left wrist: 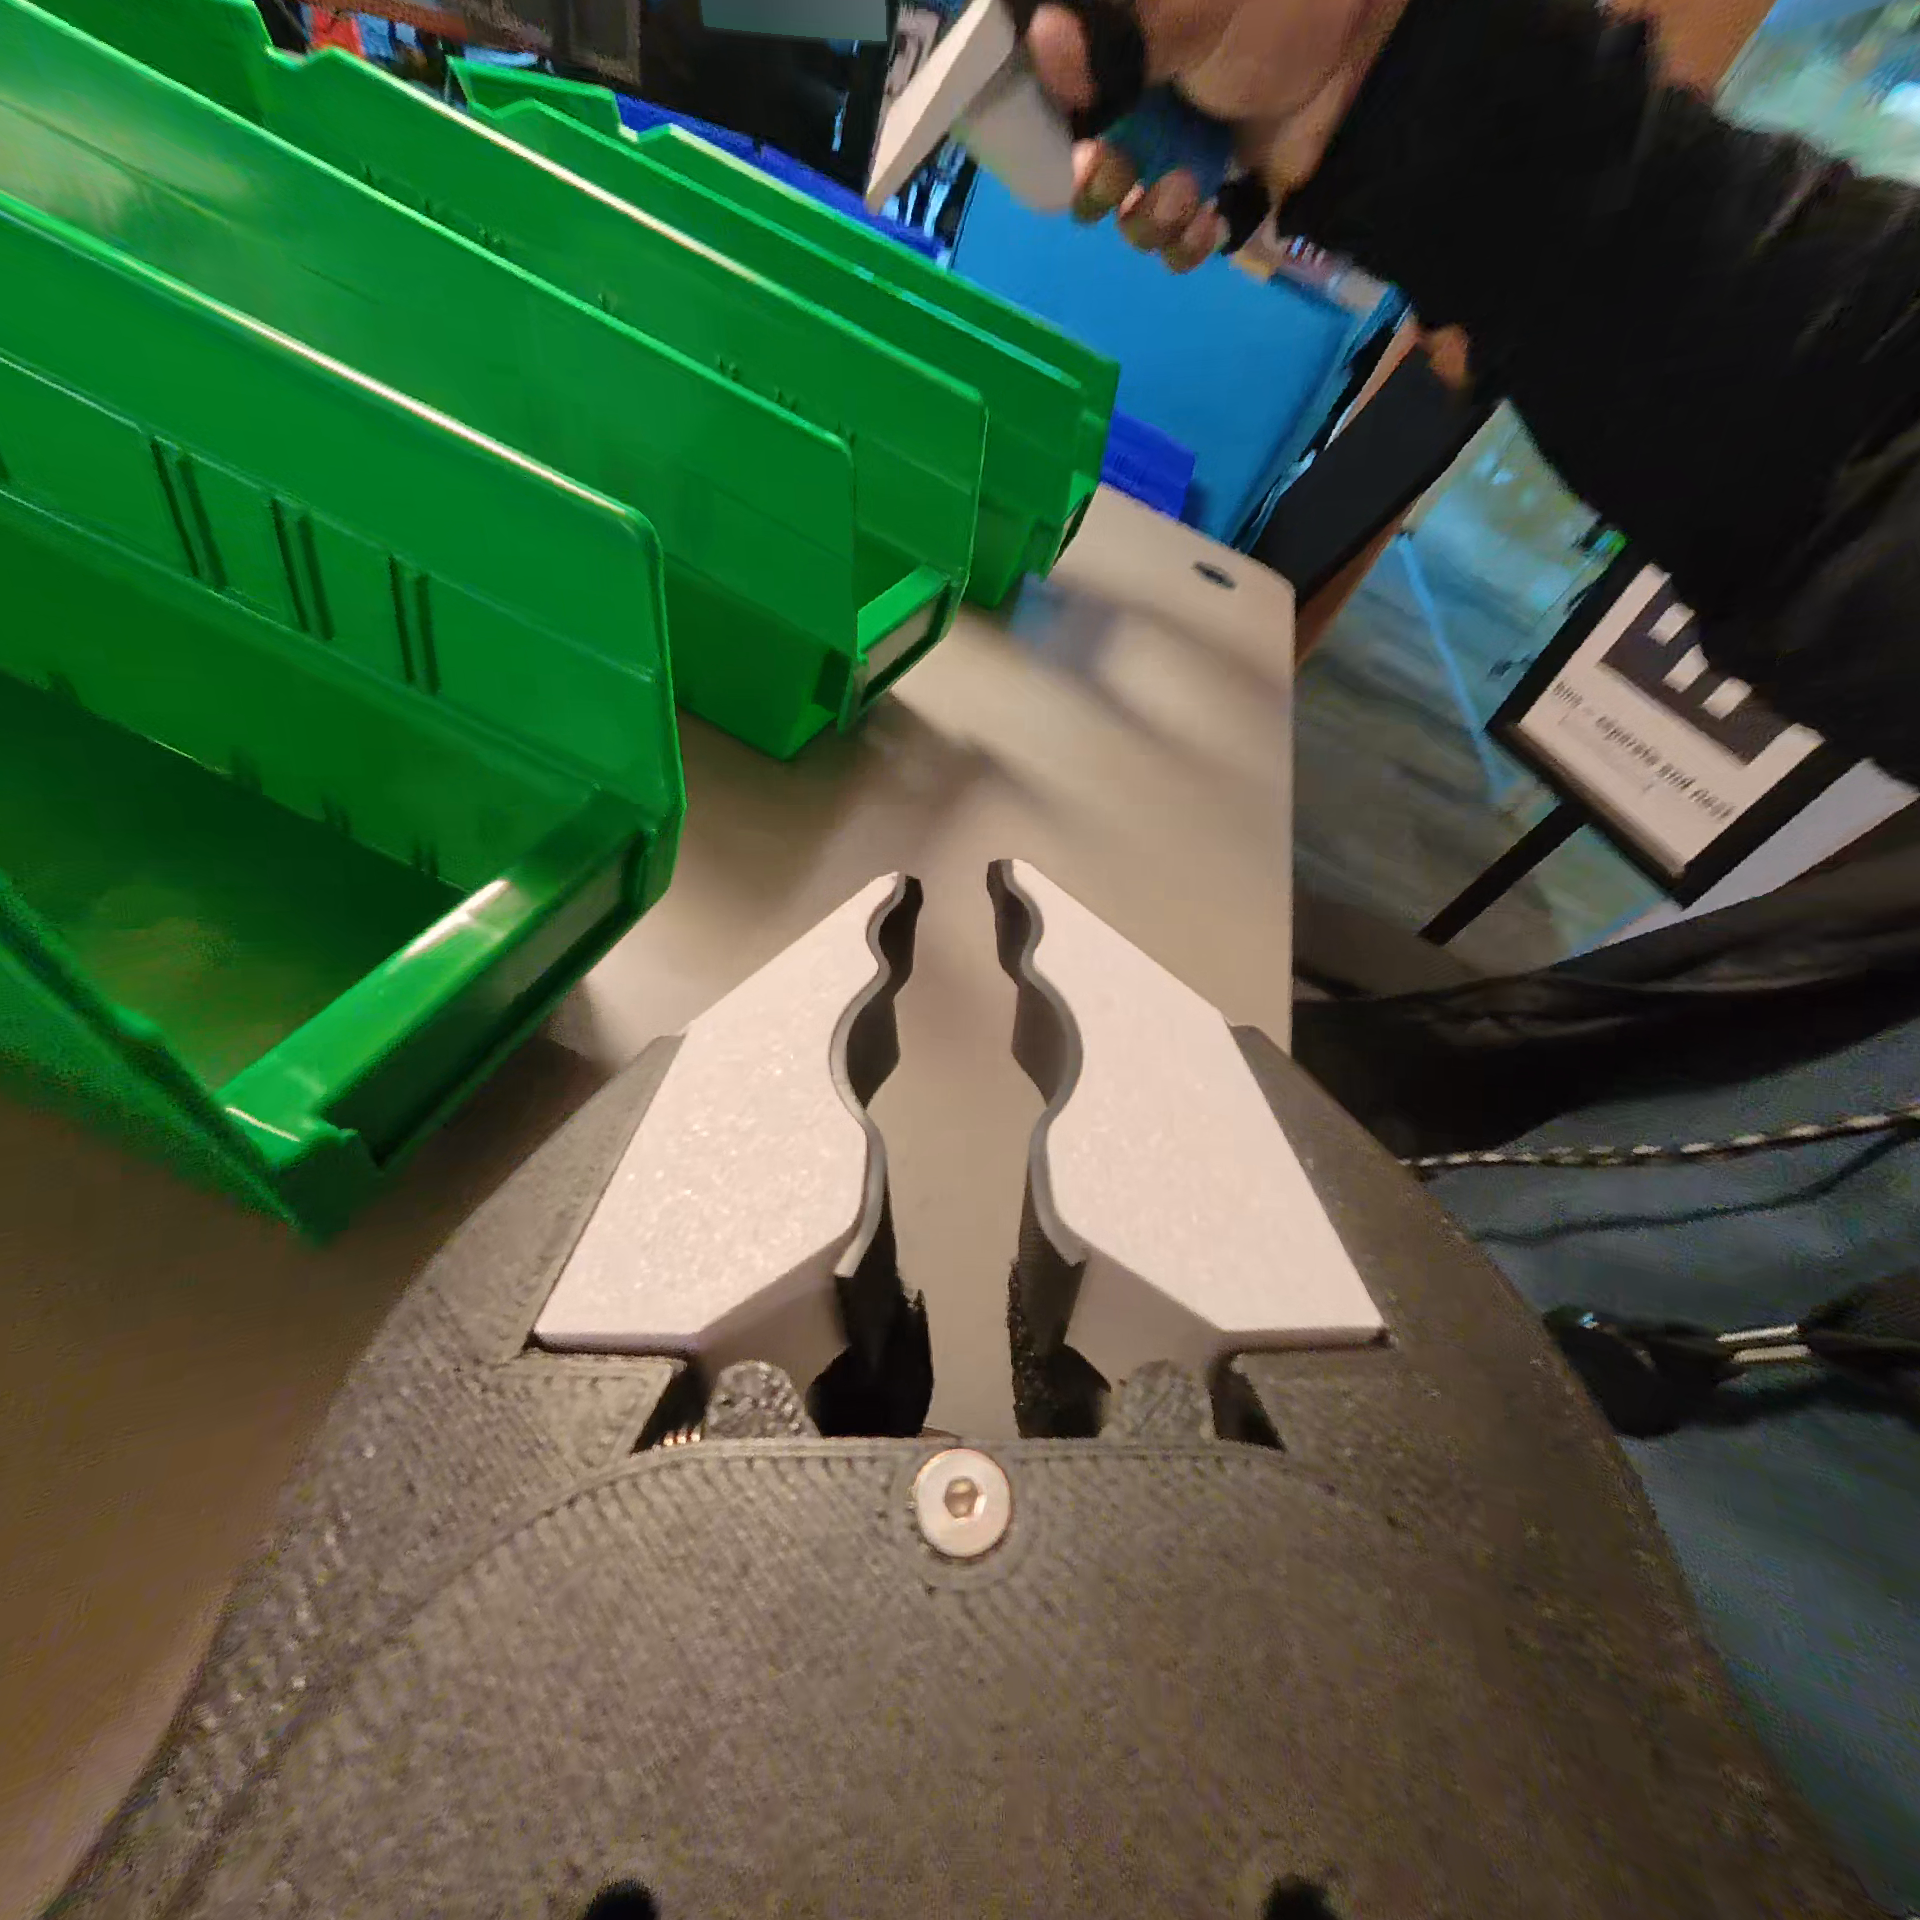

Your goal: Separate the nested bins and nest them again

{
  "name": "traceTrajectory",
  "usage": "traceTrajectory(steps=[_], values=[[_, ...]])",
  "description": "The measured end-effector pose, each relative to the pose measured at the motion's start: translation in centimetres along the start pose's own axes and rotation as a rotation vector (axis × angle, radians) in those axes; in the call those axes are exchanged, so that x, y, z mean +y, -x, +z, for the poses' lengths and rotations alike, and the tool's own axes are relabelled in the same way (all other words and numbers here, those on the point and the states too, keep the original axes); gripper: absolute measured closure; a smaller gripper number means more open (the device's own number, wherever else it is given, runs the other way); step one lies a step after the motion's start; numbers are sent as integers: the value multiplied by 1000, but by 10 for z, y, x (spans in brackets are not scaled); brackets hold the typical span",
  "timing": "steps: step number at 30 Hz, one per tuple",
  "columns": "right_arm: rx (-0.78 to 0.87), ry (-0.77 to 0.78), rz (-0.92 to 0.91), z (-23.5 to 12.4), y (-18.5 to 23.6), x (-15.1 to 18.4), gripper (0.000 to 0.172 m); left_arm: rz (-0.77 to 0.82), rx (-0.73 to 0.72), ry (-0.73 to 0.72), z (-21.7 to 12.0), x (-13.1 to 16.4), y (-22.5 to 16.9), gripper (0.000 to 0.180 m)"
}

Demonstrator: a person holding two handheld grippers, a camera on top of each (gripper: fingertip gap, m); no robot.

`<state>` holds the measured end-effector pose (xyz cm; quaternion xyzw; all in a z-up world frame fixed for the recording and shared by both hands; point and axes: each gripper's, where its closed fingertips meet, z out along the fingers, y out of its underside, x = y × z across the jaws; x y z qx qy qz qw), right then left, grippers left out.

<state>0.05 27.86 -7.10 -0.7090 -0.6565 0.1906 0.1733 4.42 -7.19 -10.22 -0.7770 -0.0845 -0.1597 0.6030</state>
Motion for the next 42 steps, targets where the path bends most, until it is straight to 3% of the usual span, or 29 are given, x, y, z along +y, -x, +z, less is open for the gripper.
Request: traceTrajectory(steps=[4,11,27,34,42], values=[[38,97,9,18,-11,0,14,-47,20,-56,-7,-5,-1,167],[44,216,35,39,-16,11,17,-30,-3,-13,-3,0,0,167],[33,263,18,44,-14,13,60,-40,-12,-13,-3,0,2,167],[19,189,26,18,-11,-2,64,-45,-11,-9,-2,1,2,167],[-106,-11,45,-50,33,-71,63,-53,-11,-6,-2,1,3,168]])
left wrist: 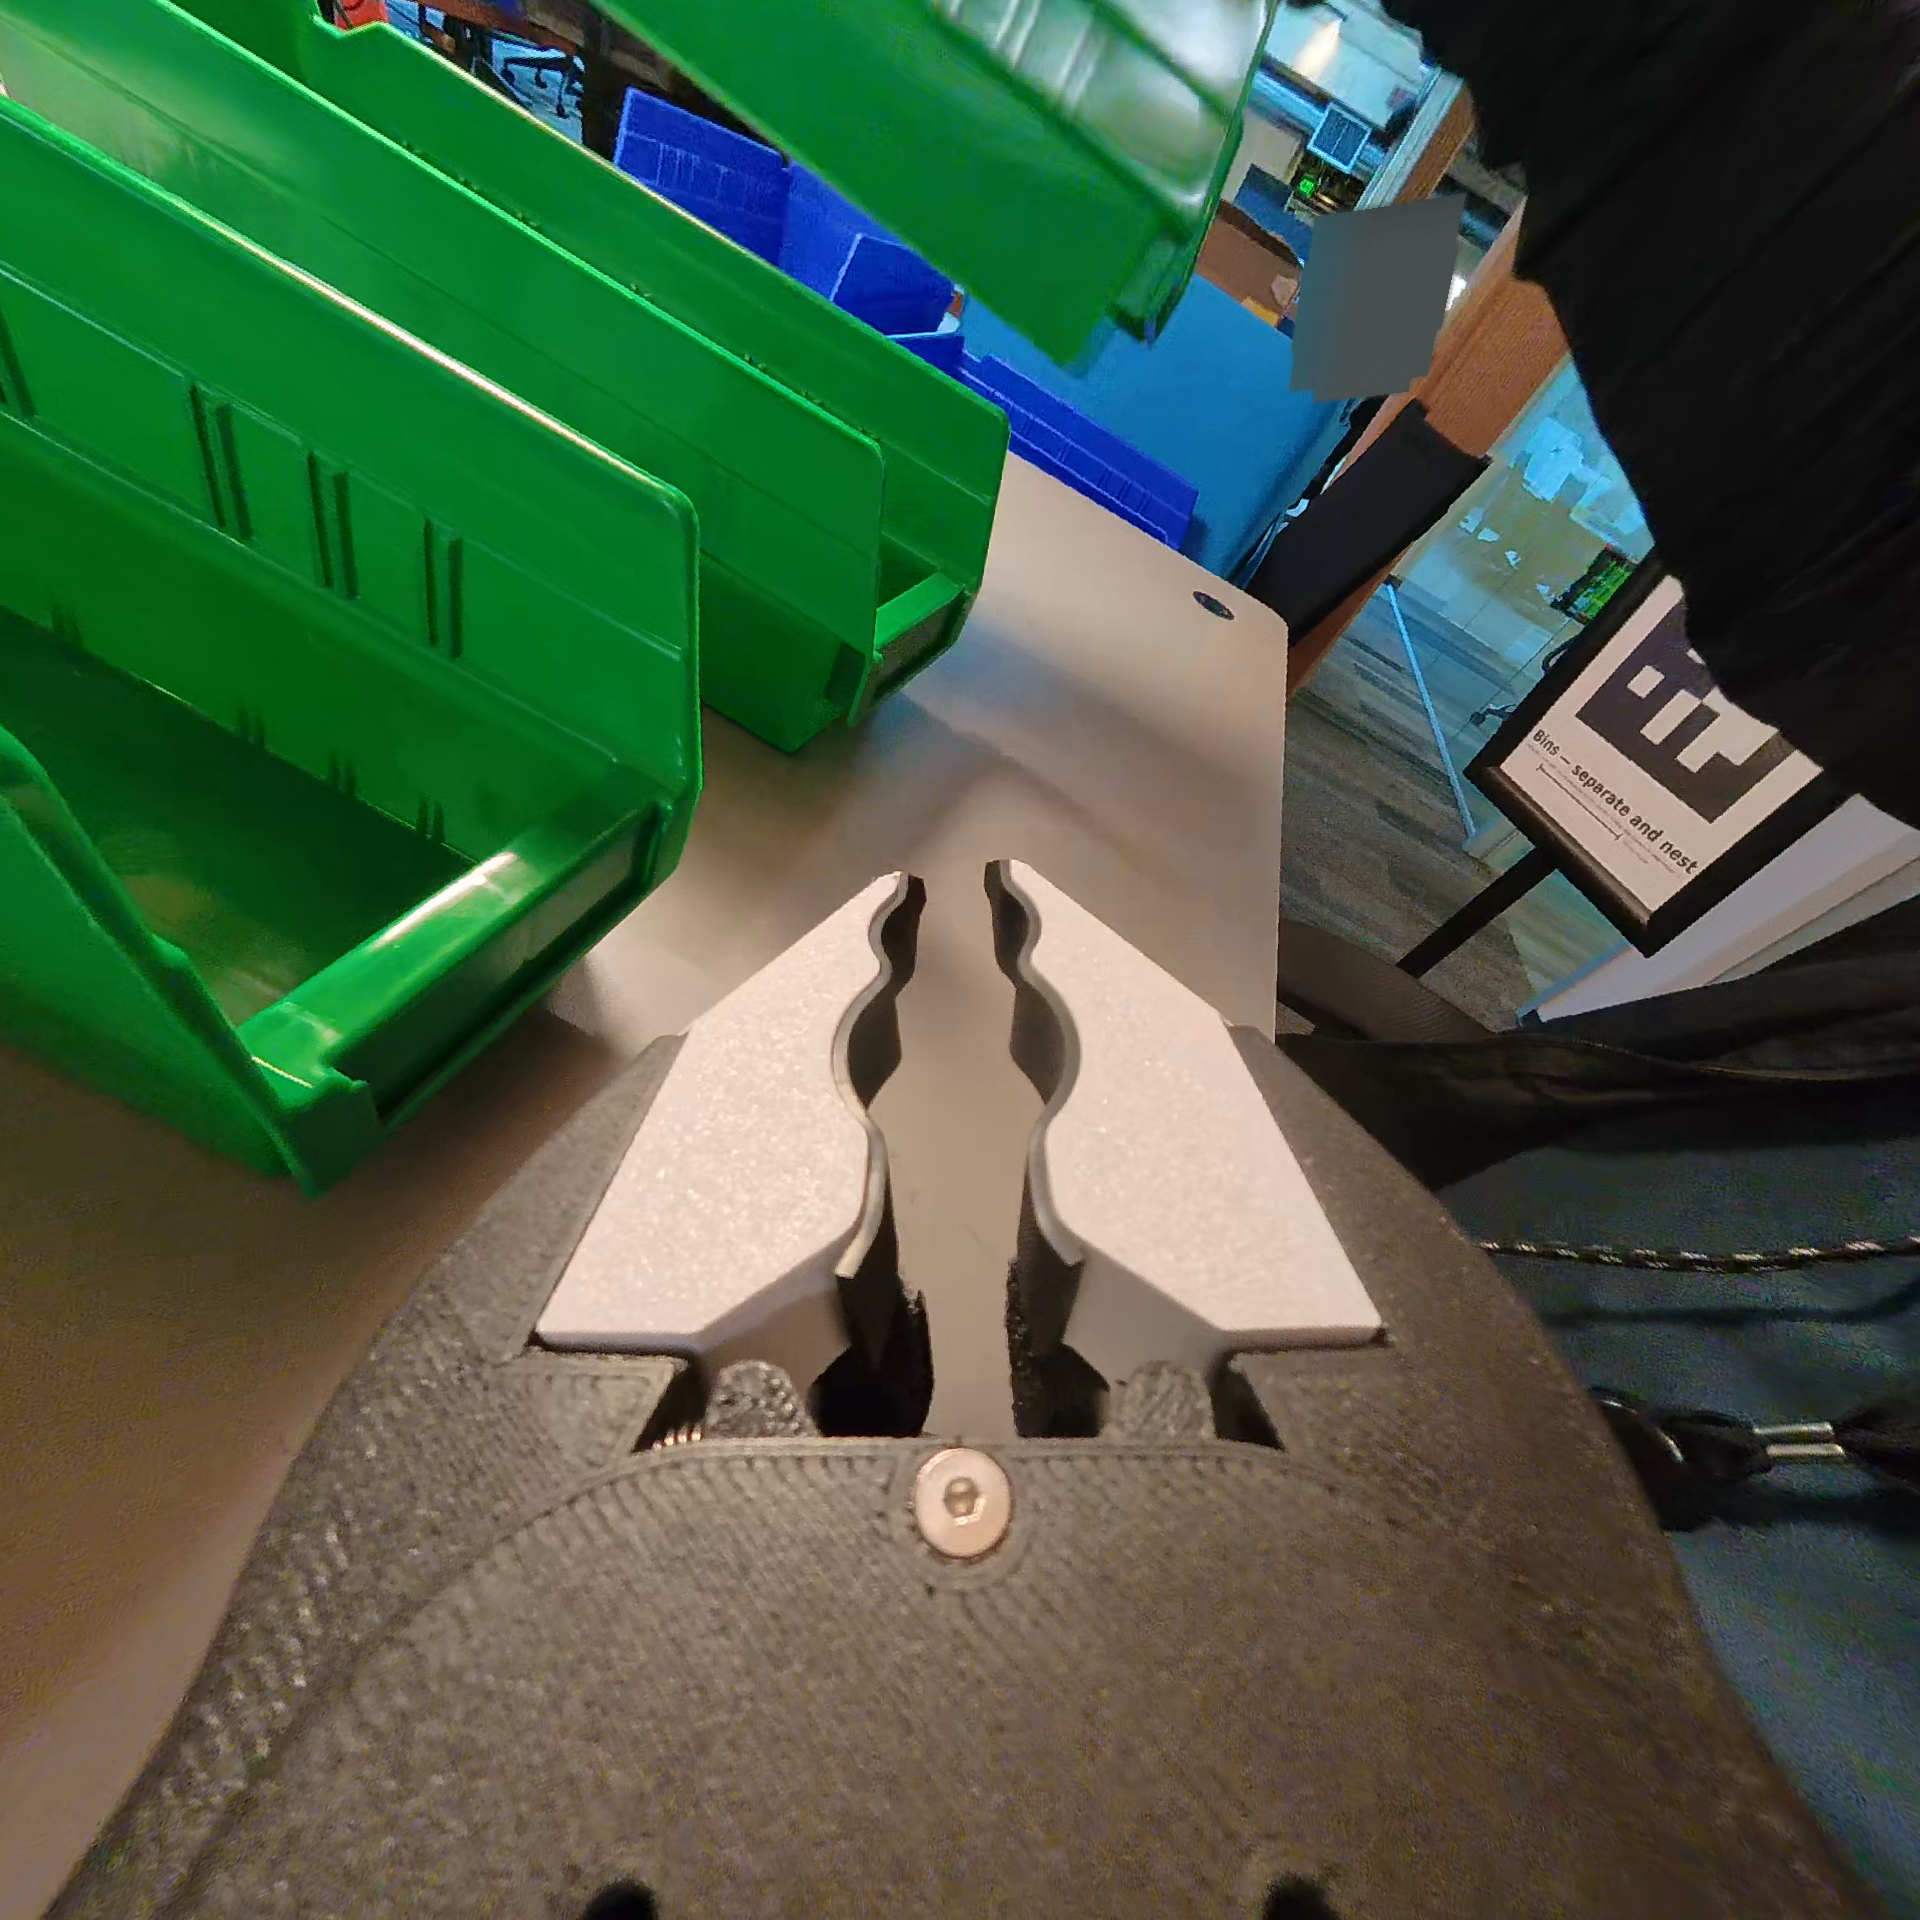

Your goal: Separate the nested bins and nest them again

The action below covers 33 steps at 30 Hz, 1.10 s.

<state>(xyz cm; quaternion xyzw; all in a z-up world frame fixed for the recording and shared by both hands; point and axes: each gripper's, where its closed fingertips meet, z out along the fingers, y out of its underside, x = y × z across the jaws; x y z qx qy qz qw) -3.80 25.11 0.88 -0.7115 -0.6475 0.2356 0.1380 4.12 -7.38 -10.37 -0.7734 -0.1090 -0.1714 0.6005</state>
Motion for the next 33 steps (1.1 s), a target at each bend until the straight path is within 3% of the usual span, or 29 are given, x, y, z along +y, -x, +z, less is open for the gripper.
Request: traceTrajectory(steps=[5,11,33], values=[[-105,-66,8,-7,55,-35,63,-5,-2,7,1,1,1,168],[-171,-73,67,17,100,-44,60,-2,4,-1,0,0,0,169],[81,67,70,111,110,-4,58,16,2,-3,0,0,-2,170]])
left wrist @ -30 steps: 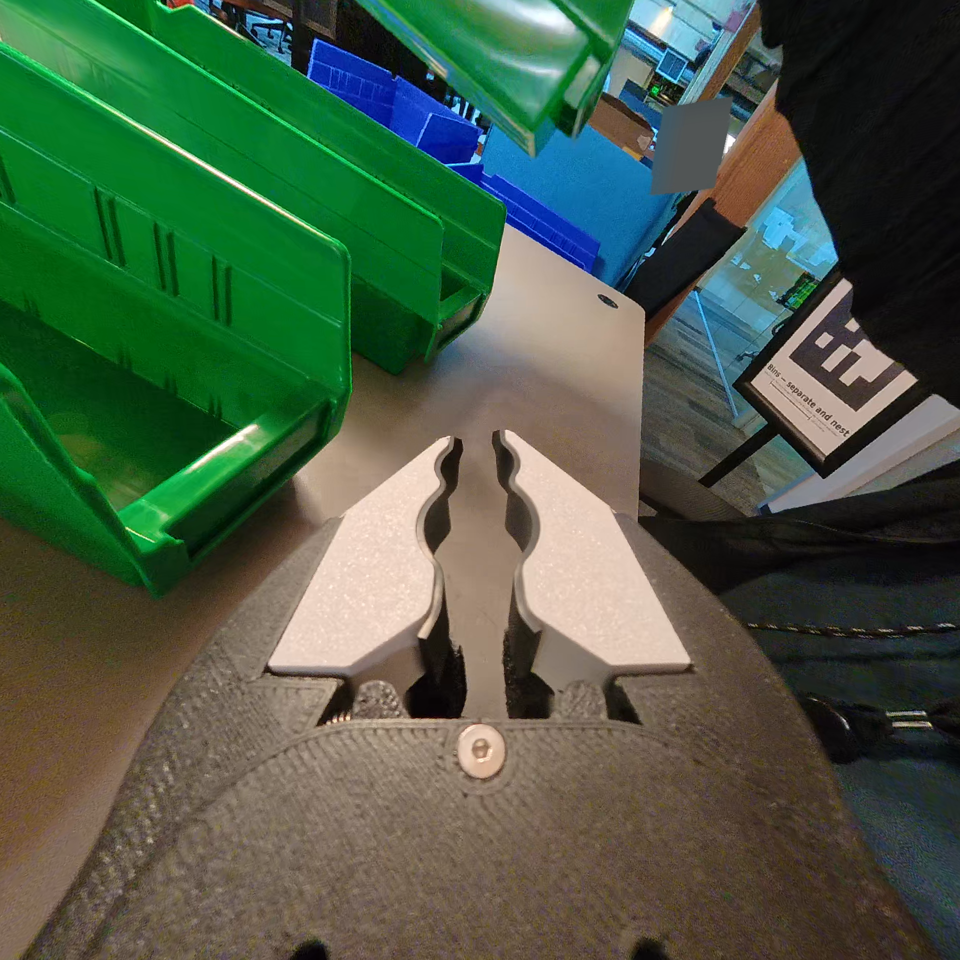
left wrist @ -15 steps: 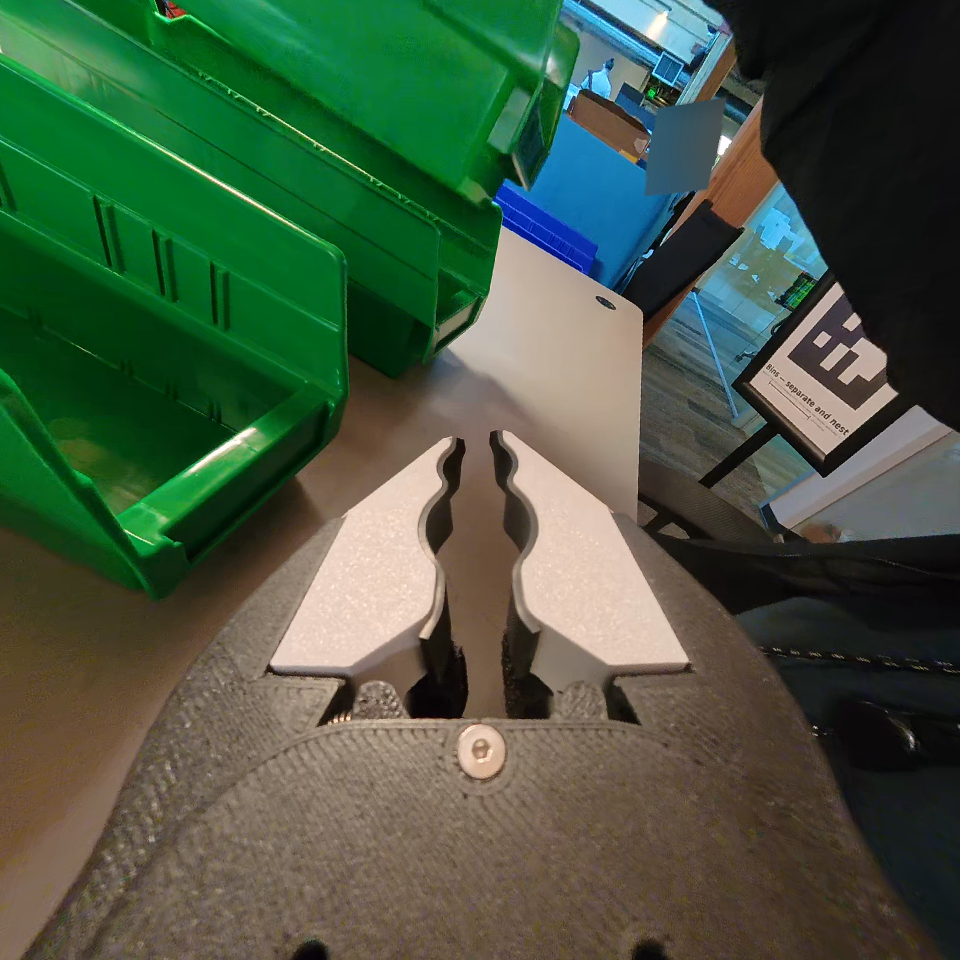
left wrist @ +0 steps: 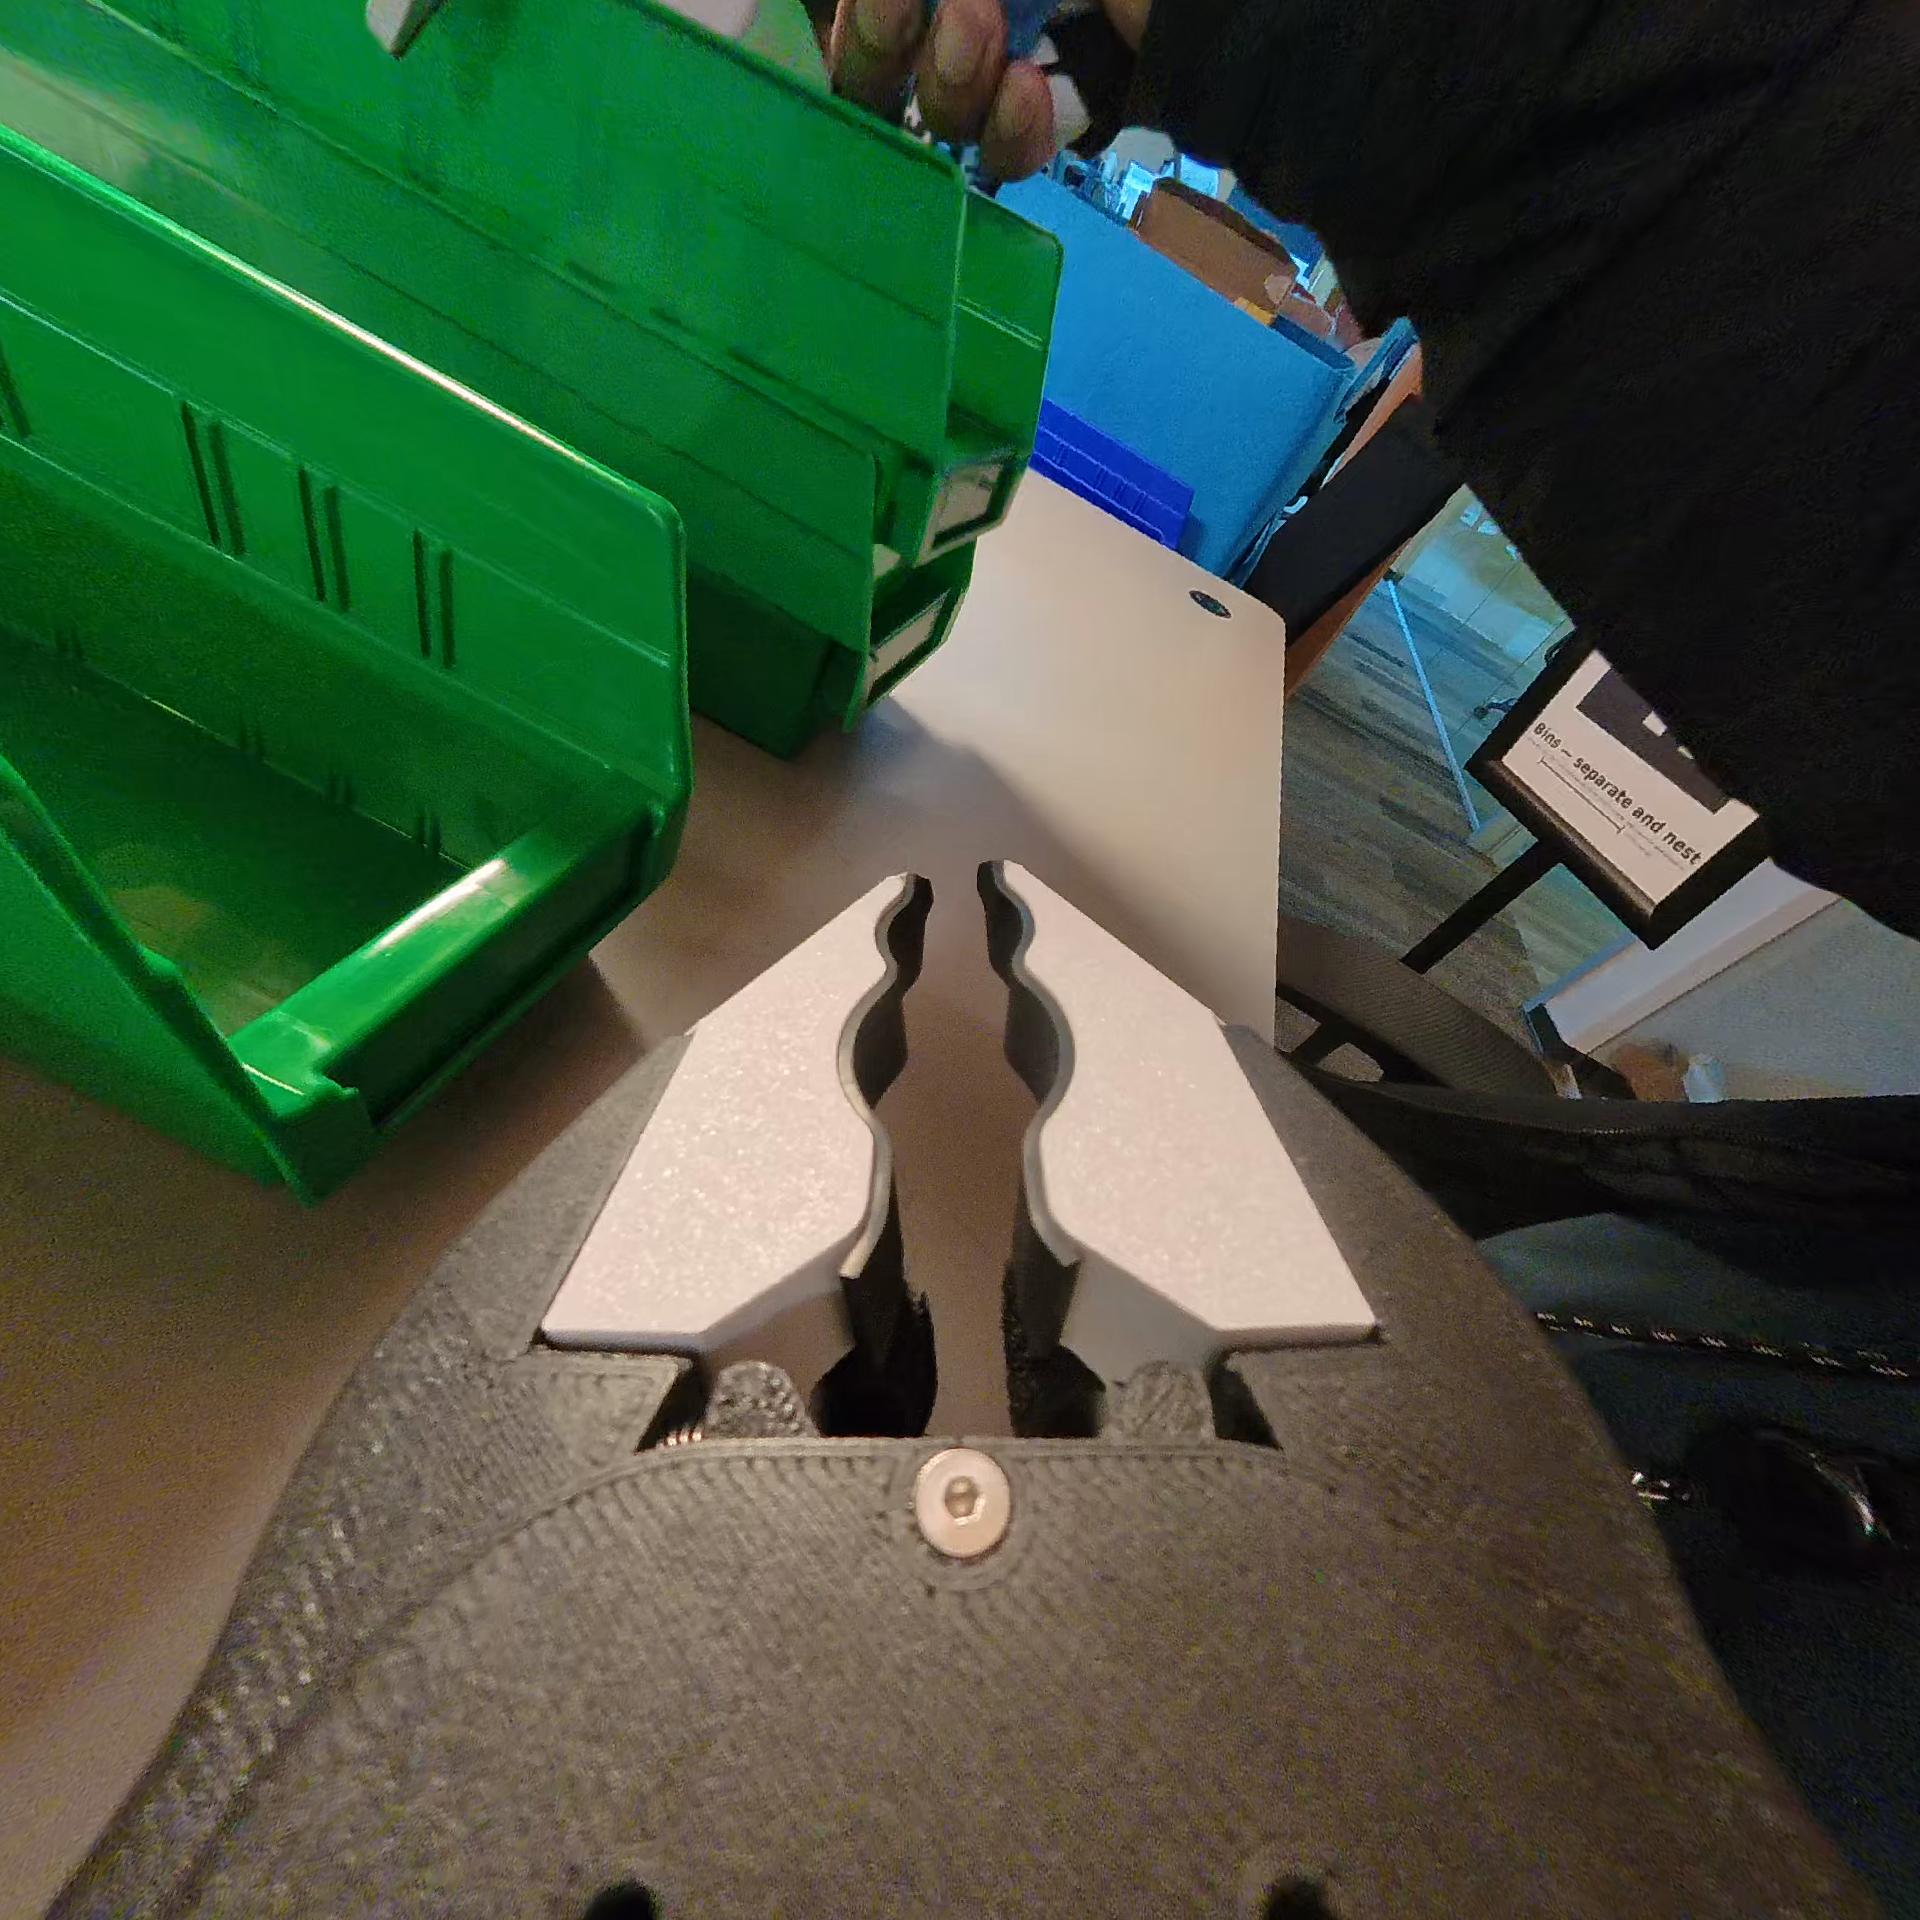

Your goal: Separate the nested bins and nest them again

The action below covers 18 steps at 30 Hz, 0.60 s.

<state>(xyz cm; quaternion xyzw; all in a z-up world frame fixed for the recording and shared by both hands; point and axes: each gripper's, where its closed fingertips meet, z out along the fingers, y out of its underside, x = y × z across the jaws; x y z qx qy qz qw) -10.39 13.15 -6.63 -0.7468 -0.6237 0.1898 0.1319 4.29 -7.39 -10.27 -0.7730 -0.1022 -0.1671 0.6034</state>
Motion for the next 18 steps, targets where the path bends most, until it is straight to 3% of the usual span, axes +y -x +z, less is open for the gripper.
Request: traceTrajectory(steps=[12,18], values=[[59,-35,-27,17,-1,0,42,2,2,4,0,0,0,171],[-16,-152,-42,-8,7,-11,38,1,2,2,0,0,0,170]])
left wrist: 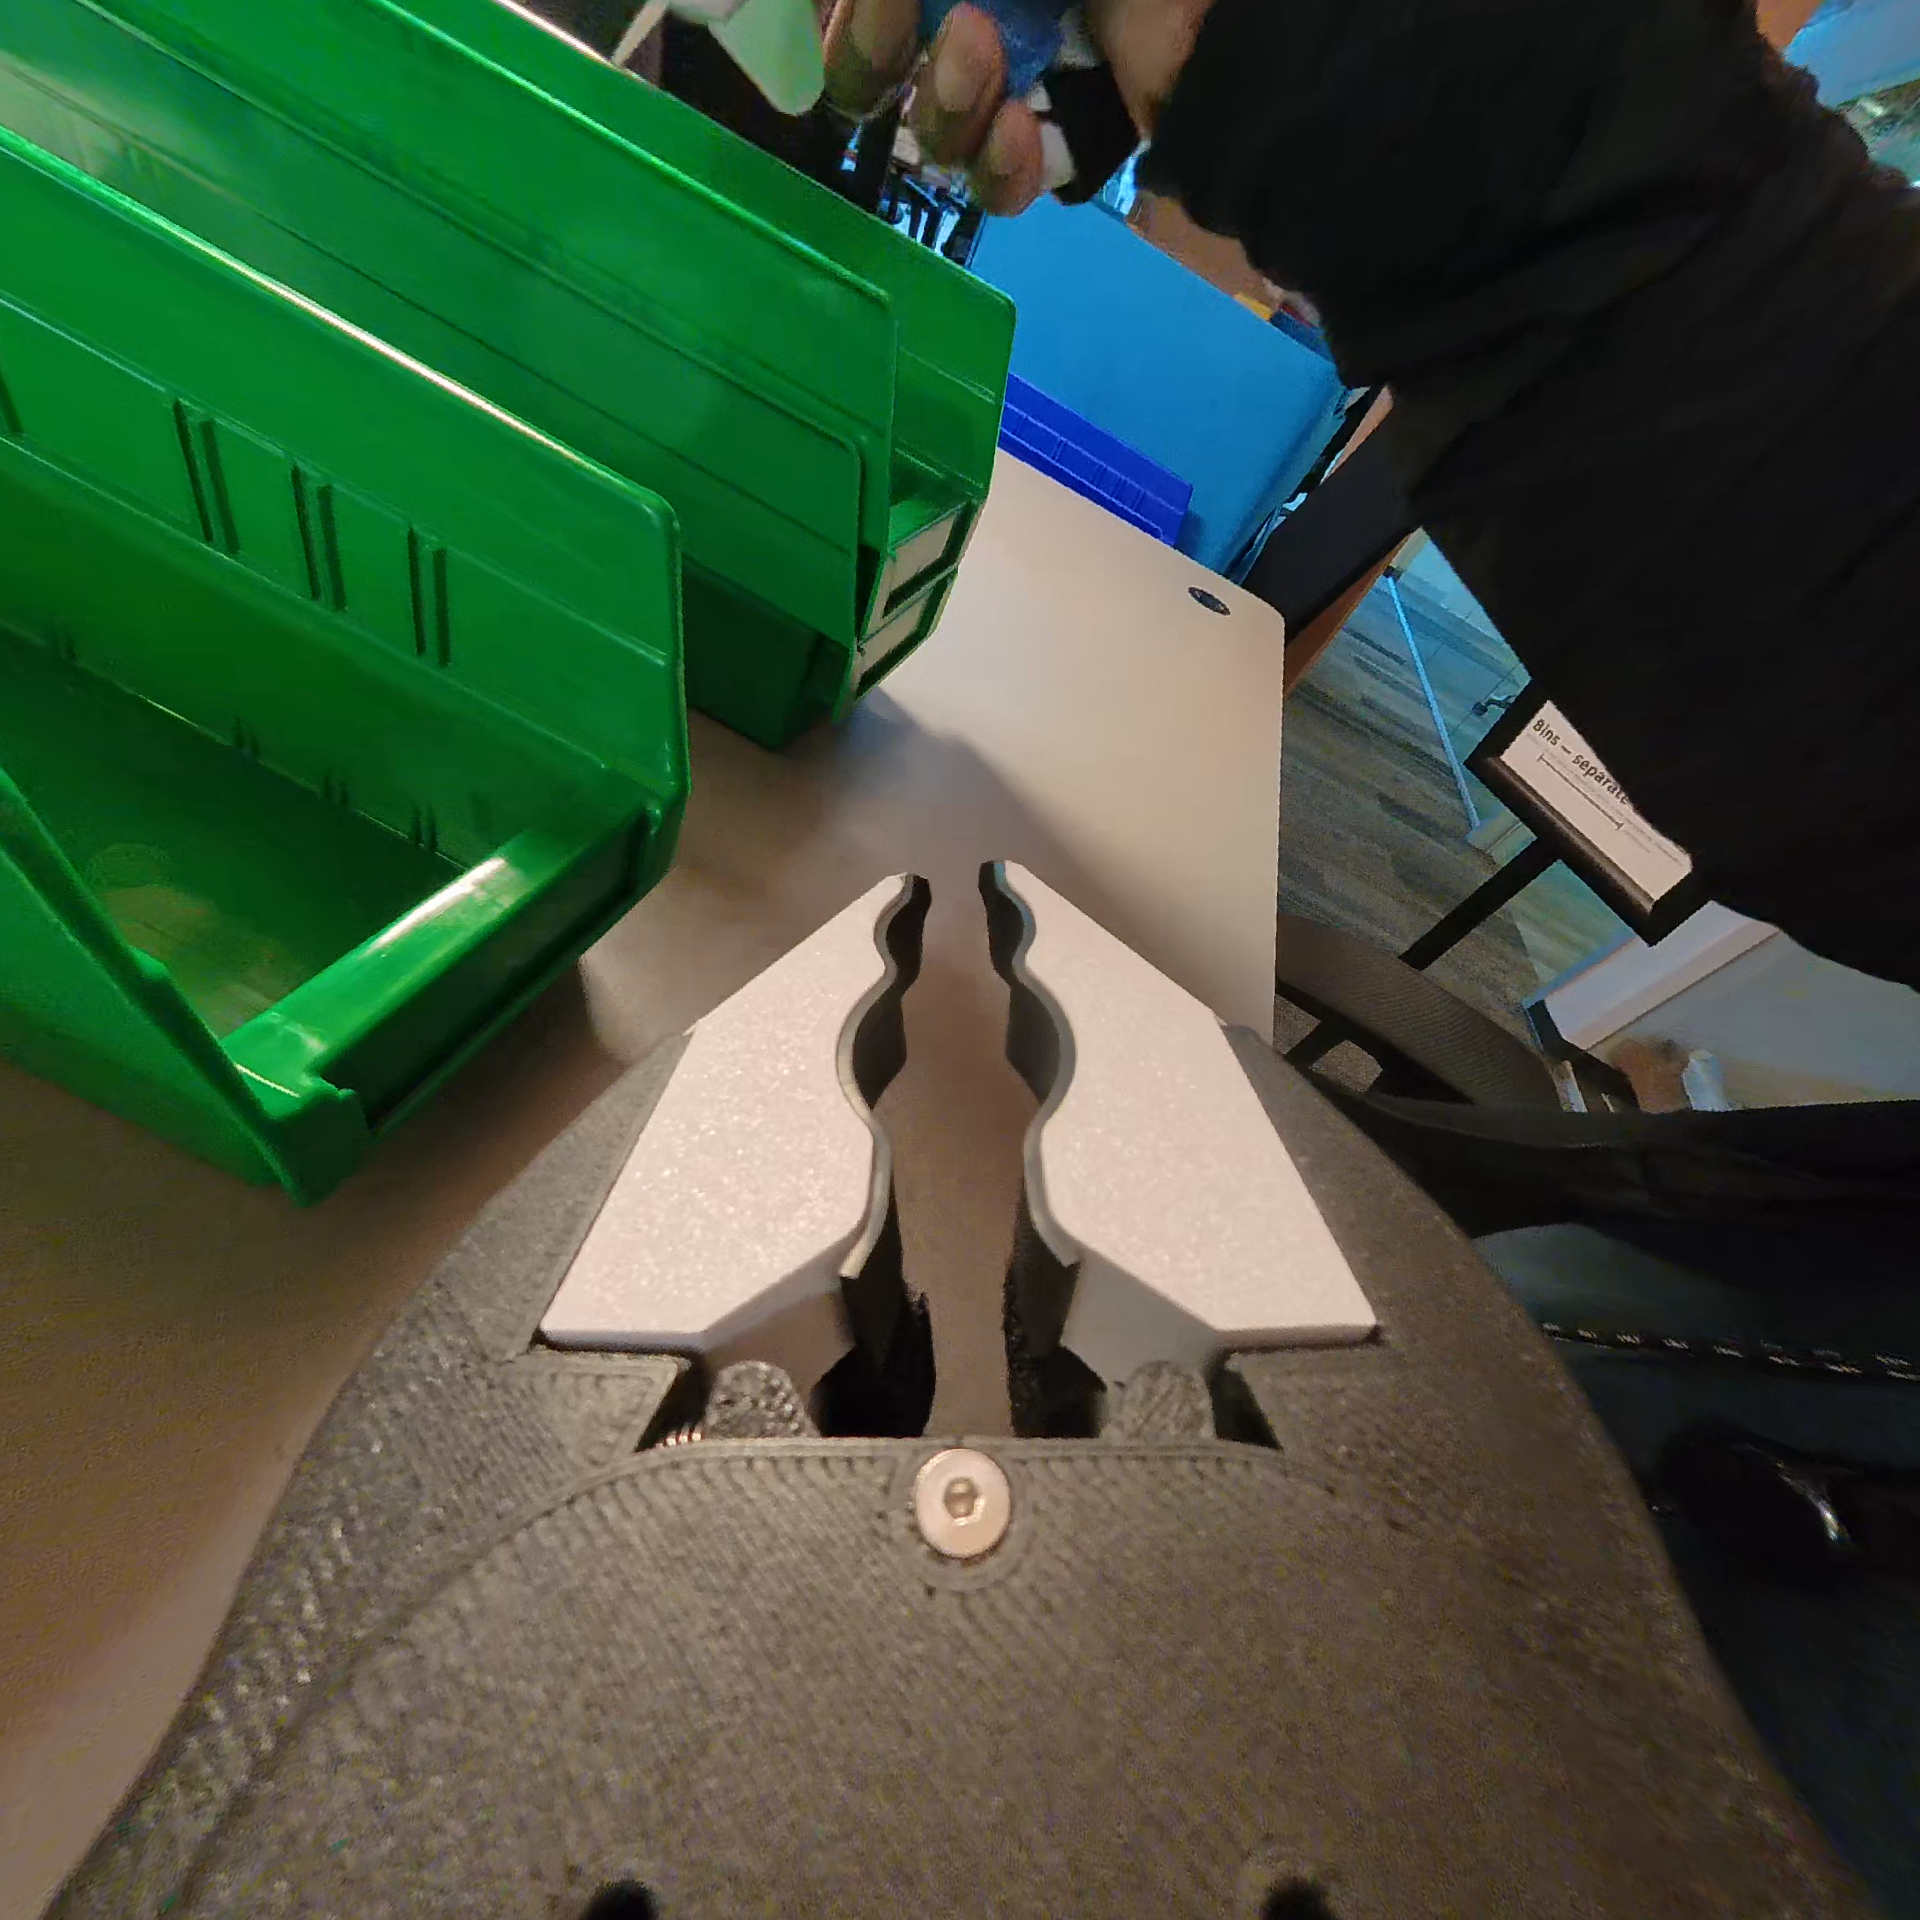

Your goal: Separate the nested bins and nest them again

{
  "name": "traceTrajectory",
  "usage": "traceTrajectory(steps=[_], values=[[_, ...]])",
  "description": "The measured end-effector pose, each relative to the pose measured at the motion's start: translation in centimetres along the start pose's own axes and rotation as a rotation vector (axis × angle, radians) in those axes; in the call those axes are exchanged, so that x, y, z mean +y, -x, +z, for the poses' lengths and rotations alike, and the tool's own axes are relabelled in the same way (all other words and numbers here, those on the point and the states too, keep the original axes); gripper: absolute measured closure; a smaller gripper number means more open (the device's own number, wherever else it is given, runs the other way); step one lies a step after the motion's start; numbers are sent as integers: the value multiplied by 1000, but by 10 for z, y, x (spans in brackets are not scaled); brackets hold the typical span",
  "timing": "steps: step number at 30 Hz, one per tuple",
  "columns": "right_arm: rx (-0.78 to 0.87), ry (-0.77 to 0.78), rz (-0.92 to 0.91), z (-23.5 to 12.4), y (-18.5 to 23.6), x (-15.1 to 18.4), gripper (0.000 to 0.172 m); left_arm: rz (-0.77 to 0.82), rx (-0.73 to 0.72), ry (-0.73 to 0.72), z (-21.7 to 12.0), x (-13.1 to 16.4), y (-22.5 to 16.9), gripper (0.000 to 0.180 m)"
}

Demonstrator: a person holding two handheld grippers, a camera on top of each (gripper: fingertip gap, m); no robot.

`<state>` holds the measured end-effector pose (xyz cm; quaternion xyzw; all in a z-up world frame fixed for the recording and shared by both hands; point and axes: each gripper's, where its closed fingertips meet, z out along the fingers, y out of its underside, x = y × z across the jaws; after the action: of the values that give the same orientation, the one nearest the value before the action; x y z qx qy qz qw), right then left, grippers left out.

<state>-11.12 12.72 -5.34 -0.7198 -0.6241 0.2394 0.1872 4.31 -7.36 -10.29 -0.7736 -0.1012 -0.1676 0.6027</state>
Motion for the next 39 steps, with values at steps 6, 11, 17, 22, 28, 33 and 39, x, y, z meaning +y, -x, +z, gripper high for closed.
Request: traceTrajectory(steps=[6,11,17,22,28,33,39], values=[[-159,-191,-24,-49,6,7,38,-12,-8,-8,-1,-1,2,158],[-304,-324,4,-65,-10,54,42,-27,-18,-24,-2,-3,5,151],[-497,-453,90,-63,-22,114,51,0,-56,-109,-12,-14,7,148],[-660,-396,96,-38,9,146,58,20,-162,-290,-33,-33,10,144],[-804,-332,21,-33,58,163,64,-50,-416,-422,-72,-67,33,111],[-857,-348,55,-34,58,162,64,-68,-762,-294,-99,-102,80,69],[-887,-393,73,-41,53,160,64,-32,-864,27,-49,-129,142,56]])
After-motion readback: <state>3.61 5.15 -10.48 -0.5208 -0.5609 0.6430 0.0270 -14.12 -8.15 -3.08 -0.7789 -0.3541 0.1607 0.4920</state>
